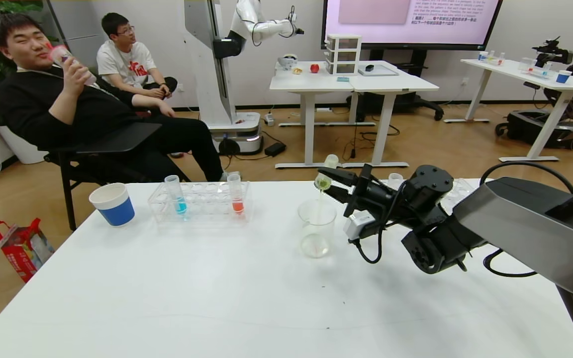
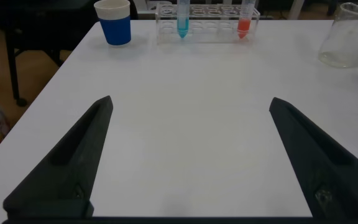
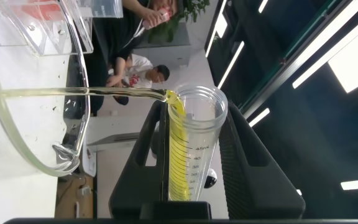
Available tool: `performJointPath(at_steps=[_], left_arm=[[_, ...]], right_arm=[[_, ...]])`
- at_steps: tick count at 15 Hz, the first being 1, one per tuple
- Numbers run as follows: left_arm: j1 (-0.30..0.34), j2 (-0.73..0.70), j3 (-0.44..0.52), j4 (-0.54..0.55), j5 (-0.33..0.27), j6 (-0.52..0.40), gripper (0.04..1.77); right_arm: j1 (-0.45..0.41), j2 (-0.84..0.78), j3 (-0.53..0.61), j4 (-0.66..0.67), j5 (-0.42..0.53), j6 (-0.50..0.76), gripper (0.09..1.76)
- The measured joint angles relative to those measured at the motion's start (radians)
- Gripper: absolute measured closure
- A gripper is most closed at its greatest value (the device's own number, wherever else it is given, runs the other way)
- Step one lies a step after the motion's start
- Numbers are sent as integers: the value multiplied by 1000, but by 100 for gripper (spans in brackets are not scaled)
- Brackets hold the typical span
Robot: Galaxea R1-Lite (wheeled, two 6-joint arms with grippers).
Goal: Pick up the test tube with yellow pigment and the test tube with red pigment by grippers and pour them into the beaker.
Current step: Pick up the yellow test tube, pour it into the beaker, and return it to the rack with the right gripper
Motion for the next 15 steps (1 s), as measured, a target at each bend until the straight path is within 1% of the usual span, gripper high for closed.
performJointPath(at_steps=[8,13,15], left_arm=[[0,0,0,0,0,0,6],[0,0,0,0,0,0,6],[0,0,0,0,0,0,6]], right_arm=[[7,8,-54,43,12,-126,136],[-2,7,-59,77,12,-268,136],[-3,5,-54,80,12,-296,136]])
